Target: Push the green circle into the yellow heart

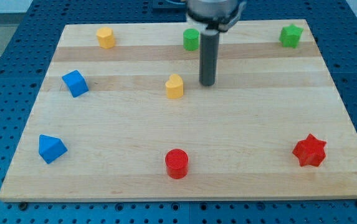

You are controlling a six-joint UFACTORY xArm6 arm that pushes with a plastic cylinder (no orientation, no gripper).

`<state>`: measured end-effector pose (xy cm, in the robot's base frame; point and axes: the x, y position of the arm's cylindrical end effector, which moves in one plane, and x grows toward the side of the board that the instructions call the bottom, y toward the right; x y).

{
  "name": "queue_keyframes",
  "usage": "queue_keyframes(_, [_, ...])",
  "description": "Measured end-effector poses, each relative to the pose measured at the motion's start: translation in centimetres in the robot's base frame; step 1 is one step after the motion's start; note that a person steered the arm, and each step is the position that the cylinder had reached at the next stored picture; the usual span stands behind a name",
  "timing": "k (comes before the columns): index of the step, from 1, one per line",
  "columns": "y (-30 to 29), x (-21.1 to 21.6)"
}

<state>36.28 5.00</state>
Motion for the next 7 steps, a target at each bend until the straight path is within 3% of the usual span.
queue_keyframes(2, [0.6, -10.8])
queue_keyframes(6, [-3.3, -13.2])
queue_keyframes(7, [-3.4, -11.5])
